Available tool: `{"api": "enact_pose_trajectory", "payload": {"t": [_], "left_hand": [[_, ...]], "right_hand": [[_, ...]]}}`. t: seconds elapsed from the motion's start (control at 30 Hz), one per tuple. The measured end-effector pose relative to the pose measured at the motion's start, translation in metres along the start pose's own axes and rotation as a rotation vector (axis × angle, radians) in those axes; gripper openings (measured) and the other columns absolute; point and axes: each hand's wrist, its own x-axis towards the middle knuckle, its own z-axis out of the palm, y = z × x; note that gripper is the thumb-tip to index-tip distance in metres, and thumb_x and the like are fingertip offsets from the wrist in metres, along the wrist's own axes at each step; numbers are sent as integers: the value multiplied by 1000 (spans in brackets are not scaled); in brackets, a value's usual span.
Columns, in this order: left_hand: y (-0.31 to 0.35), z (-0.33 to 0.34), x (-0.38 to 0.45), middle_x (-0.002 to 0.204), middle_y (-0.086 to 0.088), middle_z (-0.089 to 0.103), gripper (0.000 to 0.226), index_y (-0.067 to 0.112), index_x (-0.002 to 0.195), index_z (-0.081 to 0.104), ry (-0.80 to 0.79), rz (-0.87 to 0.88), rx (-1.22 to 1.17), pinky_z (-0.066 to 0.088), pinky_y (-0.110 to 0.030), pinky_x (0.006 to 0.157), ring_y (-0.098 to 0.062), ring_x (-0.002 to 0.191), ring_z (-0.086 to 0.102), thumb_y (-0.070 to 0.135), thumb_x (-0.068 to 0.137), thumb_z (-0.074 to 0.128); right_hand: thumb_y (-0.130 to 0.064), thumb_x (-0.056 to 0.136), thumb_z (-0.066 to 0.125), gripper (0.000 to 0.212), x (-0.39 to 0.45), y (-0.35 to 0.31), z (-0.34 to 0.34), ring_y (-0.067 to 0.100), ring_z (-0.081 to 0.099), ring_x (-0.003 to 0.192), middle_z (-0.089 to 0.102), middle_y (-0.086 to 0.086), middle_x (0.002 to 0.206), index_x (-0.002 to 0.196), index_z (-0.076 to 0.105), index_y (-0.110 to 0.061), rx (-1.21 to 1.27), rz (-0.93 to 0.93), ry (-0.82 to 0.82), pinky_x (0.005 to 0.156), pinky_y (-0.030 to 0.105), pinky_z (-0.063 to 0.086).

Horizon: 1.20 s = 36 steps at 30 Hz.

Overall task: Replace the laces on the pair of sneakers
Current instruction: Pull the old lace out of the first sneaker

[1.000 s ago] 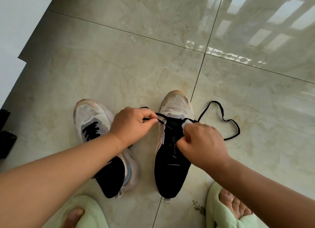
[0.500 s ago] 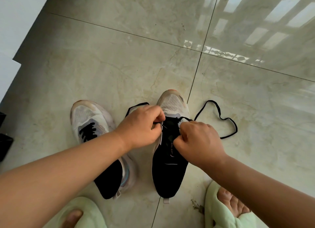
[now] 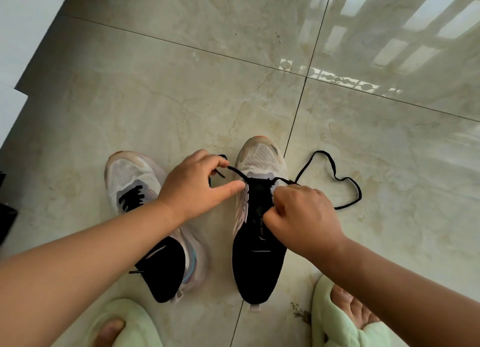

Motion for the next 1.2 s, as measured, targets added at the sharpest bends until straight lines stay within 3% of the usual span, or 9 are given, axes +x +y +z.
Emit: {"api": "enact_pose_trajectory", "payload": {"t": [0.13, 0.23, 0.3, 0.4, 0.6, 0.77, 0.9, 1.03, 1.2], "left_hand": [[13, 4, -7, 100, 8, 52, 46, 23, 102, 63, 15, 125, -4, 46, -32, 86, -11, 96, 52, 58, 71, 66], [22, 10, -14, 102, 9, 50, 43, 25, 102, 60, -16, 138, 21, 42, -26, 83, -9, 98, 50, 53, 70, 64], [27, 14, -17, 108, 9, 46, 44, 26, 107, 54, -63, 97, 45, 44, -29, 83, -9, 100, 49, 49, 70, 60], [31, 18, -17, 111, 7, 44, 37, 23, 108, 52, -69, 35, 37, 47, -34, 82, -14, 97, 52, 37, 76, 63], [31, 17, -12, 87, 6, 59, 4, 20, 83, 64, 53, 36, 6, 47, -33, 70, -17, 79, 57, 23, 80, 64], [35, 18, -12, 85, 4, 59, 4, 20, 83, 64, 73, 105, 91, 46, -35, 63, -20, 77, 58, 22, 82, 60], [37, 17, -12, 84, 2, 56, 6, 14, 83, 58, 111, 198, 142, 42, -33, 58, -21, 75, 55, 20, 84, 58], [36, 17, -13, 81, -6, 55, 8, 9, 81, 55, 138, 298, 241, 34, -31, 59, -25, 71, 55, 15, 83, 60], [34, 22, -9, 90, 11, 44, 12, 21, 88, 51, 67, 138, 94, 32, -24, 63, -11, 86, 48, 23, 80, 60]], "right_hand": [[-25, 77, 56, 27, -1, -1, 0, 22, 43, 58, 43, -2, 57, 59, 41, -13, 15, -74, -40, 53, 31, 26], [-33, 81, 61, 28, 3, -2, -3, 18, 46, 62, 47, -5, 61, 63, 46, -17, 80, -58, 59, 57, 29, 26], [-28, 81, 62, 13, 8, -2, -4, 20, 48, 77, 53, -1, 78, 82, 59, -15, 90, -50, 127, 67, 33, 37], [-22, 85, 58, 24, 17, 3, -4, 25, 45, 96, 55, 2, 101, 108, 63, -18, -6, -34, 63, 84, 39, 39], [-20, 84, 60, 7, 22, 11, -3, 22, 44, 90, 55, -3, 83, 83, 64, -15, -35, -65, 64, 76, 33, 28], [-13, 75, 62, 7, 19, 11, -1, 22, 46, 77, 54, -2, 72, 70, 57, -11, 37, -62, 98, 70, 33, 26], [-14, 75, 59, 6, 21, 10, -2, 20, 48, 69, 49, -4, 66, 72, 56, -9, 131, -56, 63, 68, 34, 35], [-25, 80, 63, 14, 23, 6, -4, 17, 53, 73, 58, -4, 79, 90, 64, -16, 220, -64, 62, 74, 34, 42], [-16, 80, 62, 11, 31, -1, -3, 21, 56, 78, 58, 1, 83, 88, 67, -12, 213, -74, 31, 72, 34, 45]]}}
